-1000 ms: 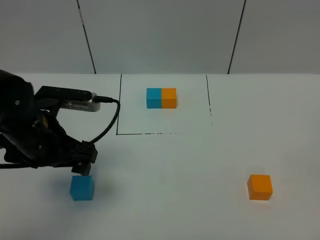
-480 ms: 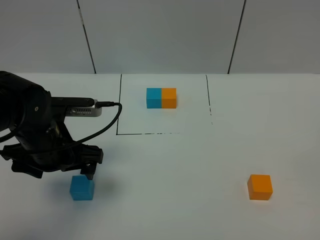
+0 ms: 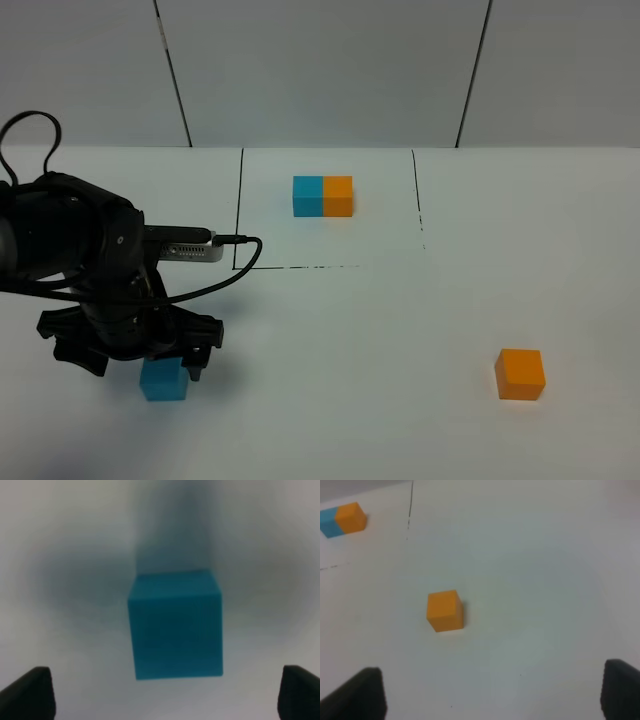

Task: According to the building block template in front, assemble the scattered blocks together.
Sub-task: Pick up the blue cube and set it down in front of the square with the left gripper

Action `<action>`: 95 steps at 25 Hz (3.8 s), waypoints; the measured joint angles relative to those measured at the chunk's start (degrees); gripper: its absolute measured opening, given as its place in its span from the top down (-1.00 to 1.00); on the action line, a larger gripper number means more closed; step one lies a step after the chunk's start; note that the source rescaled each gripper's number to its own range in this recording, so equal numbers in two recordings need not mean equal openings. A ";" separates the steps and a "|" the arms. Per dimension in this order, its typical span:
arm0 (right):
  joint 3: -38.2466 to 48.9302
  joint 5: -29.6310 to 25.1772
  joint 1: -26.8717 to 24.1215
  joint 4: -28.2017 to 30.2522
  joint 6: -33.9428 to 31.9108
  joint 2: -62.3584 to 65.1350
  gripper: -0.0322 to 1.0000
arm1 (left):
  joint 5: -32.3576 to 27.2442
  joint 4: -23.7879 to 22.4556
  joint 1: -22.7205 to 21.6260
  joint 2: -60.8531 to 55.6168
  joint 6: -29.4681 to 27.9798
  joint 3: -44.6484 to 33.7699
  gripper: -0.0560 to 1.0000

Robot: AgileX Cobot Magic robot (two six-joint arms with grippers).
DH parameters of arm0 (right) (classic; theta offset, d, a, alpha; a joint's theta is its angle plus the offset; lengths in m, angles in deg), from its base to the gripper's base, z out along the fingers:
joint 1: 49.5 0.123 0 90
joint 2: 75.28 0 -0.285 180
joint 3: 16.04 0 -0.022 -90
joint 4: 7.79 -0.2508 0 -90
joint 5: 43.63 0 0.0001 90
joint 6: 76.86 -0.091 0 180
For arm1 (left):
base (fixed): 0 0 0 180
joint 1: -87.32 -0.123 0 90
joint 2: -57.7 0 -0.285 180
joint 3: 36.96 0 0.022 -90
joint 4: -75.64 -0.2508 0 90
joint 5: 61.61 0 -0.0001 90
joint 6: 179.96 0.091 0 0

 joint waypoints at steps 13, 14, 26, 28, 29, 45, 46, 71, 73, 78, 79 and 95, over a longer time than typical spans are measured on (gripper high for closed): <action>0.00 0.00 0.00 0.00 0.00 0.00 -0.46 | 6.29 0.20 0.00 7.85 0.00 0.00 -0.71; 0.00 0.00 0.00 0.00 0.00 0.00 -0.46 | 6.79 0.25 0.00 8.12 0.00 0.00 -0.71; 0.00 0.00 0.00 0.00 0.00 0.00 -0.46 | 10.49 2.78 -0.06 9.03 0.09 -1.49 -0.50; 0.00 0.00 0.00 0.00 0.00 0.00 -0.46 | 10.18 2.78 -0.06 9.03 0.20 -1.49 -0.37; 0.00 0.00 0.00 0.00 0.00 0.00 -0.46 | 9.97 2.84 -0.06 9.03 0.20 -1.49 -0.31; 0.00 0.00 0.00 0.00 0.00 0.00 -0.46 | 5.18 3.77 -0.06 7.13 0.15 -1.93 0.87; 0.00 0.00 0.00 0.00 0.00 0.00 -0.46 | 5.24 3.30 -0.06 6.19 0.15 -1.98 0.88; 0.00 0.00 0.00 0.00 -0.06 0.00 -0.46 | -8.27 9.05 -0.11 2.02 67.13 16.85 0.88; 0.00 0.00 0.00 0.00 -0.06 0.00 -0.46 | -10.52 9.66 -0.11 4.76 71.04 19.16 0.88; 0.00 0.00 0.00 0.00 -0.06 0.00 -0.46 | -13.11 9.81 0.42 11.31 74.56 24.97 0.89; 0.00 0.00 0.00 0.00 -0.06 0.00 -0.46 | -13.70 9.76 0.67 12.80 74.71 26.60 0.89; 0.00 0.00 0.00 0.00 -0.06 0.00 -0.46 | -19.83 1.74 13.46 31.32 76.34 46.89 0.89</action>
